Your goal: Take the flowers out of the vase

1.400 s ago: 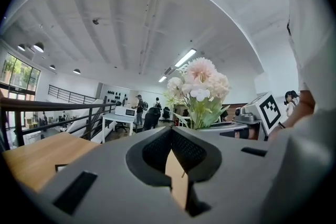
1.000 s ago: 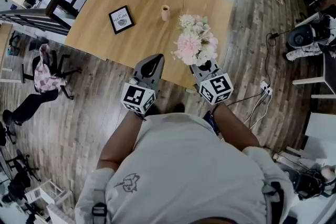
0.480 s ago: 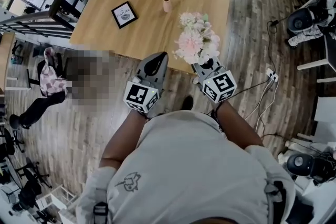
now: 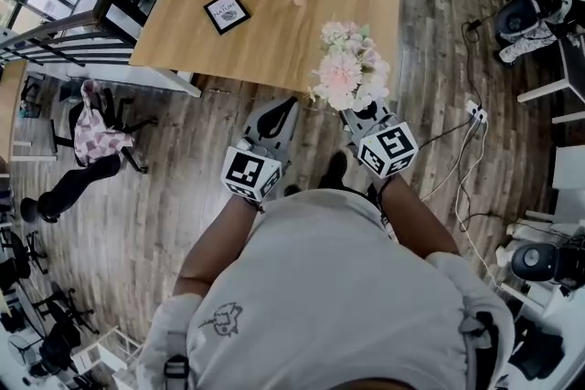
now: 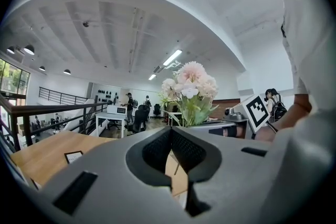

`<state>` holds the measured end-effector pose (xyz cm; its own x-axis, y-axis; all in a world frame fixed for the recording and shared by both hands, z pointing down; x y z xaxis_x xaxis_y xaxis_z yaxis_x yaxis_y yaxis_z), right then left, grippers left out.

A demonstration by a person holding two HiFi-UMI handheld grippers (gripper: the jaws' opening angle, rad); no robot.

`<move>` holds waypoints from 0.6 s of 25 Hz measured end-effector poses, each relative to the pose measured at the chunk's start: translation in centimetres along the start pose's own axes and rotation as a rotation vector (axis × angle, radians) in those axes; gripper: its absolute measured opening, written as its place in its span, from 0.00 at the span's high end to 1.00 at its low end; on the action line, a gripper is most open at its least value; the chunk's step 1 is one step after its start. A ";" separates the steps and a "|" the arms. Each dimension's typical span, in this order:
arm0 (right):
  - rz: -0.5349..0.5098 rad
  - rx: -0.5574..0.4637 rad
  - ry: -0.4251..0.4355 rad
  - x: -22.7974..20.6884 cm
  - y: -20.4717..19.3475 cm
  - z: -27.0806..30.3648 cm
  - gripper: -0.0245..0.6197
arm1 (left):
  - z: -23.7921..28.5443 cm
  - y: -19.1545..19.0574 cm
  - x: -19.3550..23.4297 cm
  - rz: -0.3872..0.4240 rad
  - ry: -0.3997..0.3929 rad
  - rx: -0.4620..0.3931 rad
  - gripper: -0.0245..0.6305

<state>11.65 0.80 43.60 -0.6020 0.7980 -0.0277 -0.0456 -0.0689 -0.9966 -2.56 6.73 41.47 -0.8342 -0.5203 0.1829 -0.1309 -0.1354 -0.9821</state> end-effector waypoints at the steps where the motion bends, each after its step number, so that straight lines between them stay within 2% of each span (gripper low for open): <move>1: 0.000 -0.002 -0.002 0.8 0.0 -0.3 0.88 | -0.8 0.0 -0.1 0.001 -0.002 -0.002 0.96; 8: 0.004 -0.008 -0.004 5.1 -0.5 -3.0 0.88 | -5.1 0.1 -1.3 0.024 -0.012 -0.022 0.96; 15: -0.010 0.010 -0.004 8.4 -0.7 -4.3 0.88 | -7.8 -0.6 -1.1 -0.016 -0.011 -0.033 0.96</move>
<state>10.08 10.14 43.69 -0.6045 0.7964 -0.0173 -0.0593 -0.0666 -0.9960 -5.72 13.94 41.55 -0.8258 -0.5279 0.1986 -0.1617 -0.1158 -0.9800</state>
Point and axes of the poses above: the fingertips, and each gripper's own axes: z forward along the fingers, x to its left, y out of its top, the point moved 5 cm from there along -z, backward along the fingers, and after that the axes turned 7 degrees about -z, right-handed, at the moved point
